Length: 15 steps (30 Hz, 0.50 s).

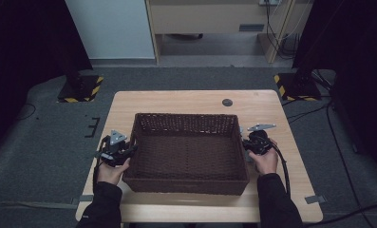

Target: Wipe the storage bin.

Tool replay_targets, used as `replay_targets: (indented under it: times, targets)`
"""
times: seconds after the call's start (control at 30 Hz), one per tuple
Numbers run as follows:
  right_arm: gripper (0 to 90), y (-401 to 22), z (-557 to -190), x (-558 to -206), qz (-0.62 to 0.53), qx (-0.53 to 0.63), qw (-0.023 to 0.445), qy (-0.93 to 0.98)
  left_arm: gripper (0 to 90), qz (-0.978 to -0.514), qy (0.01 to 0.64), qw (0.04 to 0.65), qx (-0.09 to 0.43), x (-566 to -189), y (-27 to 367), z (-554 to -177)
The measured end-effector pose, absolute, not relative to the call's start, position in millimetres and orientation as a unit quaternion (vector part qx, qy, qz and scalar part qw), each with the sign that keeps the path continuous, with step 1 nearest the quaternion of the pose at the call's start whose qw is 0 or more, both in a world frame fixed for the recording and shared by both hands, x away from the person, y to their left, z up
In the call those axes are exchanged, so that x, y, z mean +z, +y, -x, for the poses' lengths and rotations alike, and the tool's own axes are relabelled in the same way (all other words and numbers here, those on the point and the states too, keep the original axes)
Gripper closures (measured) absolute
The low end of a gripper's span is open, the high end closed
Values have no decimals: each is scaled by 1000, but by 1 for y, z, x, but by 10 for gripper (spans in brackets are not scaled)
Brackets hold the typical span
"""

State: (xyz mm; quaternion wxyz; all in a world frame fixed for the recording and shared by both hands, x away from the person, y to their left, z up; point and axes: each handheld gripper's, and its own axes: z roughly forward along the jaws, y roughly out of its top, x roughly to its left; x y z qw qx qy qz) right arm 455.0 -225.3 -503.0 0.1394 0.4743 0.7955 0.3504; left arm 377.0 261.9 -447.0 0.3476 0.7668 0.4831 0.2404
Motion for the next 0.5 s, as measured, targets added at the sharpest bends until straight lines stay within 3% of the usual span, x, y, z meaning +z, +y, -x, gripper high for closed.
replay_targets:
  times: [0.13, 0.33, 0.5]
  targets:
    - [851, -232, -452, -488, -470, 384, 149, 780, 706, -767, 483, 347, 241, -447, 262, -377]
    - [851, -236, -438, -451, -424, 471, 206, 745, 707, -767, 484, 346, 241, -447, 262, -377]
    - [851, -232, -442, -464, -424, 427, 192, 775, 714, -765, 488, 345, 241, -446, 261, -377]
